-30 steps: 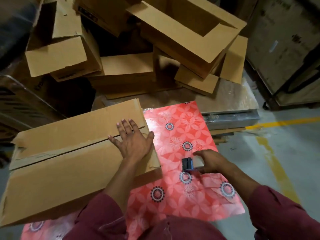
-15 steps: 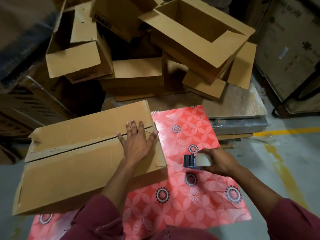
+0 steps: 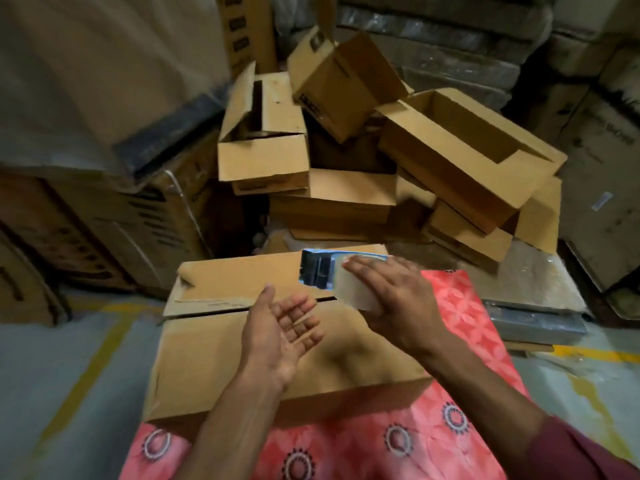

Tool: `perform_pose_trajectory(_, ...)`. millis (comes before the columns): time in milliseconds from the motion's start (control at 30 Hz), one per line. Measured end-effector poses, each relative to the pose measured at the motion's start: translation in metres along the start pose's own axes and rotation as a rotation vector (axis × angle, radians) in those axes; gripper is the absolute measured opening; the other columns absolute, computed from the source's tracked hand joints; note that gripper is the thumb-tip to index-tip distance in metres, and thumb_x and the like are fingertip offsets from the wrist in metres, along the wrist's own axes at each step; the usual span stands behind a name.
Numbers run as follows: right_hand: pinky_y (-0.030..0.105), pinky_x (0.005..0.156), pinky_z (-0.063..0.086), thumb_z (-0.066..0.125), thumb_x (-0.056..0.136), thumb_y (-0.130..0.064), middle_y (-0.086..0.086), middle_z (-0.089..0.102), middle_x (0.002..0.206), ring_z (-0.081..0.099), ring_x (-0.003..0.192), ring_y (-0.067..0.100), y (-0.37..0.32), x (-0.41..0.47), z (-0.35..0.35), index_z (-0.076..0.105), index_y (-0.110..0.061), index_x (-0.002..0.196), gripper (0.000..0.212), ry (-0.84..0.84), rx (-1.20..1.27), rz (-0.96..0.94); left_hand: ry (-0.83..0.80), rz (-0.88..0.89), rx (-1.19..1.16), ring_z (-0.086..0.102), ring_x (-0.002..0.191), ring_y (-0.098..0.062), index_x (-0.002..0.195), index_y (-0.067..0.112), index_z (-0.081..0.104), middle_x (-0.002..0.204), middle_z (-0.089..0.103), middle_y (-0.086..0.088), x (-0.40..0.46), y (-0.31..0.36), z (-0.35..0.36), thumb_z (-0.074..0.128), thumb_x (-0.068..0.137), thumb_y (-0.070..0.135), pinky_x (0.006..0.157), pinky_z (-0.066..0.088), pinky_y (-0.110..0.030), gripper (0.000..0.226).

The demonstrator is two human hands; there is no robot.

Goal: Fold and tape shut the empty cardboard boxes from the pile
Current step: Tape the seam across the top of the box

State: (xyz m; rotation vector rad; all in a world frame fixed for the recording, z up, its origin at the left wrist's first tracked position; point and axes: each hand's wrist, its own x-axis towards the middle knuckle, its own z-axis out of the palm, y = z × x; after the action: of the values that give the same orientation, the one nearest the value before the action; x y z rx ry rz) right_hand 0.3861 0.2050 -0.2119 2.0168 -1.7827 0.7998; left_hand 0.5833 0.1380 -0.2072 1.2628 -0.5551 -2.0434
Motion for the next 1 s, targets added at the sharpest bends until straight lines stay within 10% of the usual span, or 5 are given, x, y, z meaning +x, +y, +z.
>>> perform_pose_trajectory(200, 0.059, 0.106, 0.045, 0.045, 0.101, -0.009, 0.01, 0.066, 0.136, 0.065, 0.091, 0.033, -0.093, 0.03, 0.078, 0.067, -0.012, 0.135, 0.041, 0.13, -0.17, -0.271, -0.009, -0.121, -0.316, 0.06, 0.124, -0.047, 0.133, -0.008, 0.054, 0.128, 0.064, -0.034, 0.0, 0.059, -0.088, 0.038, 0.099, 0.072, 0.107, 0.042, -0.063, 0.088)
perform_pose_trajectory(367, 0.058, 0.103, 0.046, 0.06, 0.101, -0.013, 0.012, 0.066, 0.136, 0.066, 0.096, 0.031, -0.141, 0.035, 0.12, 0.068, -0.013, 0.134, 0.034, 0.143, -0.179, -0.443, 0.002, -0.102, -0.46, 0.055, 0.13, -0.046, 0.141, -0.009, 0.048, 0.138, 0.058, -0.031, 0.017, 0.094, -0.143, 0.049, 0.094, 0.072, 0.114, 0.038, -0.063, 0.094)
perform_pose_trajectory(867, 0.065, 0.108, 0.038, 0.07, 0.092, -0.023, 0.011, 0.067, 0.131, 0.058, 0.116, 0.035, -0.173, 0.043, 0.131, 0.068, -0.019, 0.135, 0.042, -0.043, -0.165, -0.554, 0.075, -0.05, -0.113, 0.076, 0.087, -0.023, 0.122, 0.014, 0.072, 0.104, 0.08, -0.009, 0.023, 0.096, -0.179, 0.083, 0.083, 0.037, 0.072, 0.059, -0.033, 0.047)
perform_pose_trajectory(1000, 0.066, 0.113, 0.03, 0.063, 0.086, -0.068, 0.012, 0.055, 0.143, 0.047, 0.13, 0.037, -0.176, 0.059, 0.106, 0.053, -0.028, 0.147, 0.073, -0.27, 0.0, -0.467, 0.071, -0.036, -0.113, 0.074, 0.093, -0.026, 0.121, 0.012, 0.071, 0.105, 0.079, -0.01, 0.025, 0.101, -0.184, 0.082, 0.082, 0.033, 0.075, 0.059, -0.036, 0.046)
